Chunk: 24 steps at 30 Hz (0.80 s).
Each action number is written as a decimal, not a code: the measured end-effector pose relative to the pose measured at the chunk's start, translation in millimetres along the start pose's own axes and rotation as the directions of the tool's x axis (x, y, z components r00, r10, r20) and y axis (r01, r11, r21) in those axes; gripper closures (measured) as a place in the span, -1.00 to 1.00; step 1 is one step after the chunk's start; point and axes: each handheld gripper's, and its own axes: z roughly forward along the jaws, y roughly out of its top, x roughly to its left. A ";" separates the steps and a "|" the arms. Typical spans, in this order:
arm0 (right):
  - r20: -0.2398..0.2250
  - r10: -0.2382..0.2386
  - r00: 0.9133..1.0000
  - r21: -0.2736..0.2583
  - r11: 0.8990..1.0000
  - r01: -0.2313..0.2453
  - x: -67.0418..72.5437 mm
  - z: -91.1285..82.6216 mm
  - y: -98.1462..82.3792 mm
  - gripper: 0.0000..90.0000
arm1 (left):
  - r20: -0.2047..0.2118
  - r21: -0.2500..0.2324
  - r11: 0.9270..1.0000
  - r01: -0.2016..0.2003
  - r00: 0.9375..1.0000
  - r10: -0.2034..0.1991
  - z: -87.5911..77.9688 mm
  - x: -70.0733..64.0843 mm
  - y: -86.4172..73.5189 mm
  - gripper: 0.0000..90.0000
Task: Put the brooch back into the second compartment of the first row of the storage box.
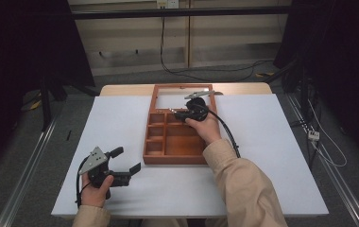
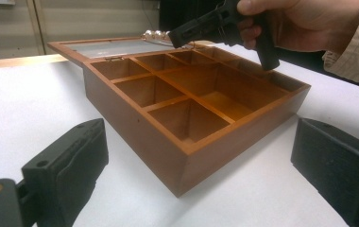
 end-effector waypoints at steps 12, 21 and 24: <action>0.000 -0.002 1.000 0.019 1.000 0.002 1.1 3.7 -2.0 0.79 | 0.005 0.000 1.000 -0.003 1.000 0.003 0.6 0.0 0.0 -0.90; 0.002 0.001 1.000 0.031 1.000 -0.001 1.6 5.0 -2.8 0.78 | 0.005 -0.001 1.000 -0.002 1.000 0.002 0.4 0.1 0.1 -0.90; 0.003 0.003 1.000 0.036 0.999 -0.003 1.5 5.4 -3.0 0.78 | 0.002 -0.002 1.000 0.001 1.000 -0.001 0.4 -0.1 0.0 -0.90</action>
